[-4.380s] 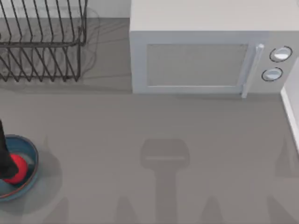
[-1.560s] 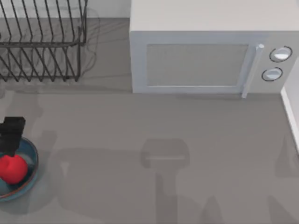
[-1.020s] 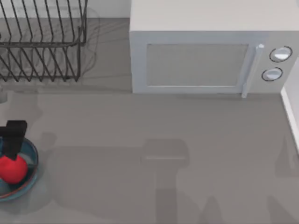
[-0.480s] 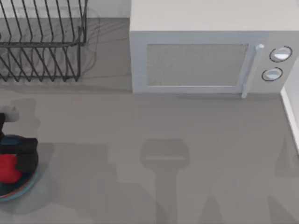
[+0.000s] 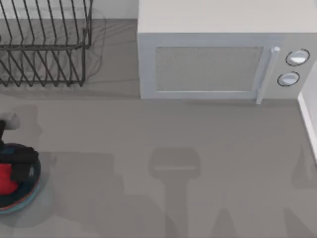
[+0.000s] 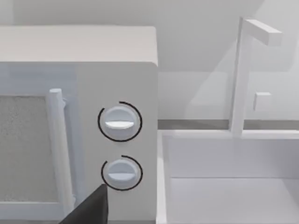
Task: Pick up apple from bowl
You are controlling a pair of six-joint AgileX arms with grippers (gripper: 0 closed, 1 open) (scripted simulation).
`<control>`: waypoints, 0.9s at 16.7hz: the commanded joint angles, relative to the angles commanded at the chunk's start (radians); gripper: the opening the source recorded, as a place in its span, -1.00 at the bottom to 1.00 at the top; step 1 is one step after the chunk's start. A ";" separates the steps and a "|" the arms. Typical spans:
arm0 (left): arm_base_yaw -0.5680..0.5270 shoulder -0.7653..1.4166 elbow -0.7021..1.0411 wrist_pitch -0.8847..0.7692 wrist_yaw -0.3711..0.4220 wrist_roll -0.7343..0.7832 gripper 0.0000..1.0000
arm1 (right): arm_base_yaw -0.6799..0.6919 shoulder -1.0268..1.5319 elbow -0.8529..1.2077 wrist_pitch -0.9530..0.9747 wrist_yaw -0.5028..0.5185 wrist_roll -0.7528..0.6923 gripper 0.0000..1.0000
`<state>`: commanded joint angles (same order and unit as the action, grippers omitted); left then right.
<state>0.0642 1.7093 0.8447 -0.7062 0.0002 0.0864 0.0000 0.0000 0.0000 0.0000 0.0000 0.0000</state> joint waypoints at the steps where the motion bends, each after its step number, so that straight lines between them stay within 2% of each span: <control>1: 0.000 0.000 0.000 0.000 0.000 0.000 0.10 | 0.000 0.000 0.000 0.000 0.000 0.000 1.00; 8: 0.000 0.000 0.000 0.000 0.000 0.000 -0.96 | 0.000 0.000 0.000 0.000 0.000 0.000 1.00; 15: 0.000 0.000 0.000 0.000 0.000 0.000 -1.00 | 0.000 0.000 0.000 0.000 0.000 0.000 1.00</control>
<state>0.0642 1.7093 0.8447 -0.7062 0.0002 0.0864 0.0000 0.0000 0.0000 0.0000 0.0000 0.0000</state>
